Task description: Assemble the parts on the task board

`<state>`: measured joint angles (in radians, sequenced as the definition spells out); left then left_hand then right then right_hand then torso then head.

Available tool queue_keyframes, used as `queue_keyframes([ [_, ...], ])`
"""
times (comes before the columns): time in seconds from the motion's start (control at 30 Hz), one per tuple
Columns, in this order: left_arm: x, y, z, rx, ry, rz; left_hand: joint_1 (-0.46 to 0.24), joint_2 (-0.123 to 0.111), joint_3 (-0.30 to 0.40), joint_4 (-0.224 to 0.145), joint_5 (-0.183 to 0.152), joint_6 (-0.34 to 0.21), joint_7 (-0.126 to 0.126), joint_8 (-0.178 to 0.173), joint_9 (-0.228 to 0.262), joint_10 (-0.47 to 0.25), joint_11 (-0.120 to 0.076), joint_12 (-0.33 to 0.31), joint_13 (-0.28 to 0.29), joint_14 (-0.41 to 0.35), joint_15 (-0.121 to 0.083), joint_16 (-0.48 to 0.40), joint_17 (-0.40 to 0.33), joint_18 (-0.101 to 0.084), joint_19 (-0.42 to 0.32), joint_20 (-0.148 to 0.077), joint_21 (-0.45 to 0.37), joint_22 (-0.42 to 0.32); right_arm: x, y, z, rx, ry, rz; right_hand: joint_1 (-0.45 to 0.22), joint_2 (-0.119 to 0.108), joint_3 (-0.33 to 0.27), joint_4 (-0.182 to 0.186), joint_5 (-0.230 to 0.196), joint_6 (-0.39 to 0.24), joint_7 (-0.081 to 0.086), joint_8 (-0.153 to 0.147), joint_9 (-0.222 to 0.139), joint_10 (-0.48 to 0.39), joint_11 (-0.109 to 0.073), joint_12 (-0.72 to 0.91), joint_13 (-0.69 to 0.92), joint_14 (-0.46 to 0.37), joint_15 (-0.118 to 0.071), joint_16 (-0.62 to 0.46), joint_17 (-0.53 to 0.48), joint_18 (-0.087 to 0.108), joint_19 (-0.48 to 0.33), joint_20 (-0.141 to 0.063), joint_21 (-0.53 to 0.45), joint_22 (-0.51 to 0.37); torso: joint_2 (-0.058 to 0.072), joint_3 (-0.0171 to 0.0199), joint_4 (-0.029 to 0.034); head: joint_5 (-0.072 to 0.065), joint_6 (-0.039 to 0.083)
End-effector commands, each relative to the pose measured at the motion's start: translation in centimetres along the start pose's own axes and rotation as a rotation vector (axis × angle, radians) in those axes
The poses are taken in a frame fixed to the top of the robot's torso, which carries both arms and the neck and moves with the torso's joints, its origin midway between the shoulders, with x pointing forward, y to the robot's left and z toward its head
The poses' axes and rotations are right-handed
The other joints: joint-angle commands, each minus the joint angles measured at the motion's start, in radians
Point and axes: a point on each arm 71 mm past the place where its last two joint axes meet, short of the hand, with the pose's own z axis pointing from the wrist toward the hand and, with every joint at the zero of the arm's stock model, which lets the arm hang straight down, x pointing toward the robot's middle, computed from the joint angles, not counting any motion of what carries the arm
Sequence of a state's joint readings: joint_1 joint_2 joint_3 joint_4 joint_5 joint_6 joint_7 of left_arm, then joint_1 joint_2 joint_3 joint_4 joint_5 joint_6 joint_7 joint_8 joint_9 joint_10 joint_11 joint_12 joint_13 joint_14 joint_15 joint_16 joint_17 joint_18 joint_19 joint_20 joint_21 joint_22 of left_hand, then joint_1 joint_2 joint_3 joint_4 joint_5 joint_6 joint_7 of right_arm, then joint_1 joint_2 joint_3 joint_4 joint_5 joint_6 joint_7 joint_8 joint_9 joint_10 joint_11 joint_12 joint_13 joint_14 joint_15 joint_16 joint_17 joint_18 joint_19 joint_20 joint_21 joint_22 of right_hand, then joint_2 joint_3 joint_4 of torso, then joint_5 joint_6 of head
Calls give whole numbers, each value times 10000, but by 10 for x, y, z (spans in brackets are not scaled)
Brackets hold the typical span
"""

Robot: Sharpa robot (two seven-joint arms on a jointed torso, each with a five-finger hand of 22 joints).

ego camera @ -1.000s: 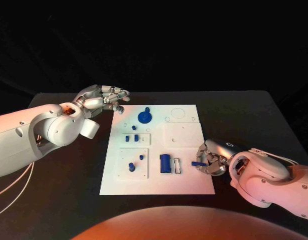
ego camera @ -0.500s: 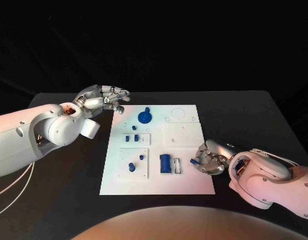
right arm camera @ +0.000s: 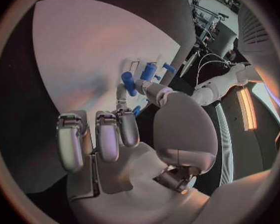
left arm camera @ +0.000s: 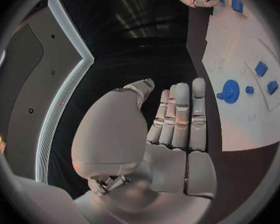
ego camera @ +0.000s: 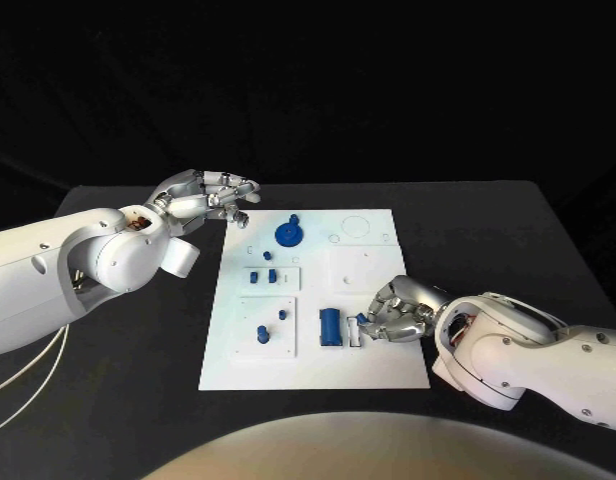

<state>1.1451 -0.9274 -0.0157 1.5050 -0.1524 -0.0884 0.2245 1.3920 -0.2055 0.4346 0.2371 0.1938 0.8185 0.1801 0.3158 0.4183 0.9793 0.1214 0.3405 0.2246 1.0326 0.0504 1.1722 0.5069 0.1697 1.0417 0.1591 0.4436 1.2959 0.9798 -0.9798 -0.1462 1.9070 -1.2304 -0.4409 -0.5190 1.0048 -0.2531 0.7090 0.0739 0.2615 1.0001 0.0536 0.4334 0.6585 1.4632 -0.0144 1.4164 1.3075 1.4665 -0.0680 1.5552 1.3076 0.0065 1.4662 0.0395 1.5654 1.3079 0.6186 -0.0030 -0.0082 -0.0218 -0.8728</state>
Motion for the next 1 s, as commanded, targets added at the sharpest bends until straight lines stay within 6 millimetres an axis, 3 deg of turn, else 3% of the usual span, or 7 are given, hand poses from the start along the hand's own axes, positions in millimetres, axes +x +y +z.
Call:
queue_keyframes([
  [0.03,3,-1,1,82,204,-43,-52,11,-37,-47,-19,-88,8,52,15,-47,13,40,9,-13,39,-60,-10,100,63,2,-47,-4,4,0,3,117,396,411,-157,4,-27,60,-94,50,-18,-16,-3,178,-49,43,1425,985,-97,32,2380,-65,1046,-50,54,2629,1,-1,5,5,2],
  [0.83,3,-1,0,60,219,-45,-70,17,-40,-45,-21,-101,12,60,15,-55,14,44,11,-13,40,-60,-10,99,70,3,-60,-2,13,3,14,231,776,136,-543,14,-214,206,-427,275,-91,24,5,217,-103,89,1464,976,-139,13,2344,-65,1046,-81,54,2629,-4,-1,-1,53,2],
  [1.0,3,-1,0,55,215,-44,-70,17,-40,-45,-21,-101,12,60,15,-55,14,44,11,-13,40,-60,-10,99,70,3,-60,-2,14,3,14,206,773,120,-713,-6,-368,290,-718,308,-99,5,1,221,-116,88,1466,972,-155,4,2327,-65,1046,-99,54,2629,1,2,-6,61,2],
])
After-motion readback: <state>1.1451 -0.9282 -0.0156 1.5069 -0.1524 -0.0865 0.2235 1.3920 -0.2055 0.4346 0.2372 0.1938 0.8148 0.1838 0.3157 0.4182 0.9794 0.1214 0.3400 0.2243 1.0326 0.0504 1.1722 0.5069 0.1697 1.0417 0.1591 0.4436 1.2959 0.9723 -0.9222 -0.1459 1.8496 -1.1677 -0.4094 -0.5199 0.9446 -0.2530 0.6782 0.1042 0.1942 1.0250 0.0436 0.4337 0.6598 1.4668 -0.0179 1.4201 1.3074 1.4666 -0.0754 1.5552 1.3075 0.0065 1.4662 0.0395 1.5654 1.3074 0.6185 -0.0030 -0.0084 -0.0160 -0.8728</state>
